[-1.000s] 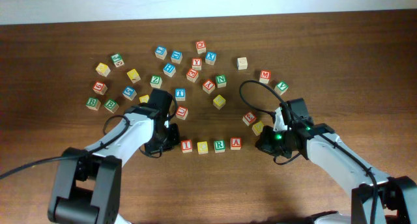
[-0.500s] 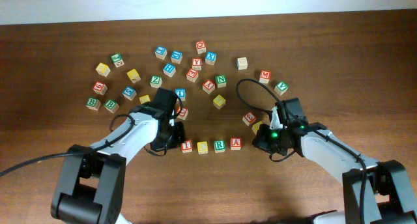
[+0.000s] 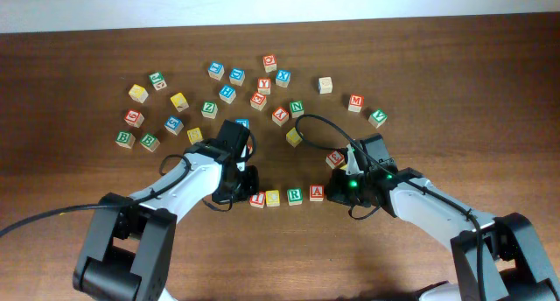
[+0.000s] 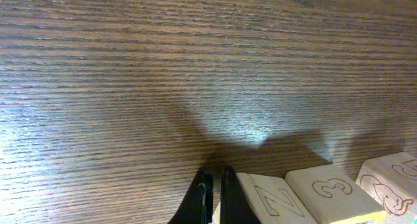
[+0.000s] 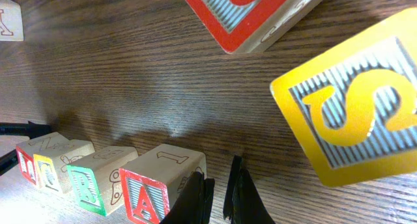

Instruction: Spell out ICRA

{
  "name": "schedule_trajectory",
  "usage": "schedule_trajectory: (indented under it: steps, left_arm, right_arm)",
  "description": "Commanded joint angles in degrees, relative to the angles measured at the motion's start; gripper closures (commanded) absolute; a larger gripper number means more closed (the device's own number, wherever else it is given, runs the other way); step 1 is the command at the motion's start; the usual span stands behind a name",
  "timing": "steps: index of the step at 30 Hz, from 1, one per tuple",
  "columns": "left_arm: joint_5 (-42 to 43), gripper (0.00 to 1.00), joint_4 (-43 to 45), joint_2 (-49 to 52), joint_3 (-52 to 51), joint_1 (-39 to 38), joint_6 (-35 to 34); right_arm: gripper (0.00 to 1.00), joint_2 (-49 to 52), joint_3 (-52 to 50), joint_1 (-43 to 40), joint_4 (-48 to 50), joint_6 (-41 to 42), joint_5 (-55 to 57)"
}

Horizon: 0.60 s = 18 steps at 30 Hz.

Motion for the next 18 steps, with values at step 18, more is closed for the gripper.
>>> schedule_trajectory:
  steps: [18]
  left_arm:
    - [0.02, 1.00, 0.00, 2.71, -1.07, -0.50, -1.22]
  right_arm:
    - [0.96, 0.42, -0.33, 4.17, 4.04, 0.96, 0.70]
